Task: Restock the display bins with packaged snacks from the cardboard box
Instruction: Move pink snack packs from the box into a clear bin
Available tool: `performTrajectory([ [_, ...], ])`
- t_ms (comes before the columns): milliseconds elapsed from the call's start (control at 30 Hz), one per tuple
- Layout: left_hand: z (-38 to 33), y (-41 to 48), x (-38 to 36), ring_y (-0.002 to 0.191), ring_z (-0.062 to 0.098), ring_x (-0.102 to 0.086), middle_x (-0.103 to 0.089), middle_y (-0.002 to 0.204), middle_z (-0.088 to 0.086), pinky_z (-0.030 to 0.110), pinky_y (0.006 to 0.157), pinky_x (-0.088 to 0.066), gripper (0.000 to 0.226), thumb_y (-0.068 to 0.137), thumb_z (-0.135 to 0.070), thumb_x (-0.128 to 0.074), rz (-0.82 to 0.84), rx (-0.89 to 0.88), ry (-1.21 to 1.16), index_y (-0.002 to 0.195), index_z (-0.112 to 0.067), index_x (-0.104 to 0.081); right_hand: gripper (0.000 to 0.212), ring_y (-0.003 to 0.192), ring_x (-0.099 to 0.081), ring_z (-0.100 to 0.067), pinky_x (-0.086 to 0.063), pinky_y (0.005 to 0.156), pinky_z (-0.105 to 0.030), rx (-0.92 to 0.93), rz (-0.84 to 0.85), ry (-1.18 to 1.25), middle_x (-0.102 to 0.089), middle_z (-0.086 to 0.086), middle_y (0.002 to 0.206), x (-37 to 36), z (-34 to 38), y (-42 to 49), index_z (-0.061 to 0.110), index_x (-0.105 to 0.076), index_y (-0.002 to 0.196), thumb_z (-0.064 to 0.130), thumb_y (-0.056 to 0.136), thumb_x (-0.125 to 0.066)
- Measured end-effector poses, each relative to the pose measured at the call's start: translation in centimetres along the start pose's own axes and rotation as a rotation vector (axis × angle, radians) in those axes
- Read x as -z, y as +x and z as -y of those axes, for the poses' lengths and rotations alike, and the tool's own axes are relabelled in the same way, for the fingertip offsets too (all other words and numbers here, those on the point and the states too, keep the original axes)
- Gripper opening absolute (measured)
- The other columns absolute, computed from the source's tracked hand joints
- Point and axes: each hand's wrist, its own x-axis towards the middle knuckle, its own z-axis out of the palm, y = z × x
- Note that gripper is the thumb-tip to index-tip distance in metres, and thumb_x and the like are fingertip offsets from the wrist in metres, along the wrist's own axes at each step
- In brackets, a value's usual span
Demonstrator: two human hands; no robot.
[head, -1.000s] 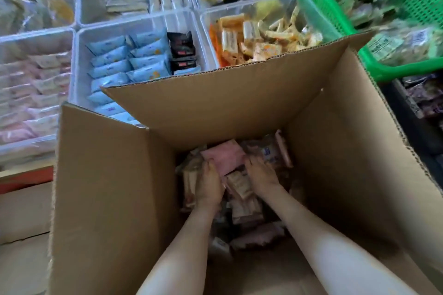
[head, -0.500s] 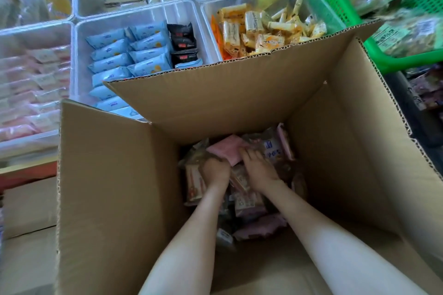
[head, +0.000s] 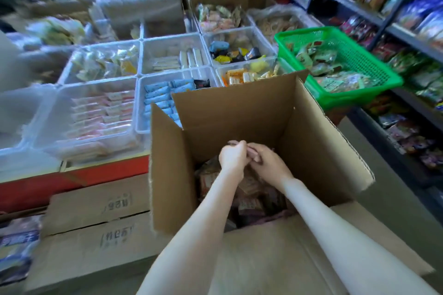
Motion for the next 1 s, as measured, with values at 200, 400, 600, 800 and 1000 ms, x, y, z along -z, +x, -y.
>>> performTrajectory([
  [200, -3.5, -7.2, 5.2, 0.07, 0.018, -0.063, -0.06, 0.078, 0.007, 0.031, 0.074, -0.056, 0.015, 0.09, -0.017, -0.051, 0.095, -0.234, 0.009, 0.081, -0.008, -0.059, 0.014, 0.092, -0.068, -0.011, -0.052, 0.081, -0.031, 0.029, -0.158, 0.472, -0.072, 0.007, 0.094, 2.2, 7.7, -5.0, 0.022, -0.068, 0.1, 0.017, 0.087, -0.067],
  [400, -5.4, -11.4, 13.0, 0.09, 0.013, -0.058, -0.061, 0.092, -0.003, 0.029, 0.08, -0.047, 0.01, 0.092, -0.035, -0.055, -0.159, -0.791, 0.238, 0.095, -0.025, -0.059, 0.022, 0.1, -0.065, -0.024, -0.051, 0.086, -0.037, -0.008, -0.043, 1.05, -0.068, -0.008, 0.104, 3.0, 14.1, -7.0, 0.01, -0.065, 0.109, 0.023, 0.095, -0.054],
  [600, -6.1, -11.0, 19.8, 0.088, 0.026, -0.064, -0.066, 0.1, 0.013, 0.036, 0.072, -0.054, 0.063, 0.092, -0.064, -0.029, 0.337, -0.366, -0.1, 0.111, -0.013, -0.062, 0.022, 0.089, -0.063, -0.018, -0.051, 0.077, -0.032, 0.042, -0.01, 1.178, -0.066, -0.005, 0.096, 0.3, 21.3, -4.8, 0.013, -0.063, 0.113, 0.021, 0.096, -0.052],
  [800, -9.6, -7.1, 29.9, 0.073, 0.019, -0.061, -0.066, 0.08, 0.004, 0.033, 0.07, -0.05, 0.05, 0.099, -0.05, -0.028, 0.213, -0.554, -0.165, 0.099, -0.011, -0.061, 0.015, 0.09, -0.067, -0.022, -0.054, 0.075, -0.035, 0.07, 0.106, 1.037, -0.071, -0.008, 0.097, -6.0, 28.5, 1.2, 0.01, -0.066, 0.104, 0.014, 0.093, -0.057],
  [1000, -15.1, 0.3, 39.8, 0.087, 0.008, -0.062, -0.068, 0.099, -0.006, 0.02, 0.078, -0.049, 0.021, 0.093, -0.041, -0.054, -0.032, -0.856, 0.29, 0.101, -0.024, -0.065, 0.017, 0.085, -0.065, -0.014, -0.051, 0.069, -0.025, 0.111, 0.207, 0.586, -0.067, -0.004, 0.094, -13.3, 35.2, 9.3, 0.012, -0.064, 0.106, 0.018, 0.09, -0.063],
])
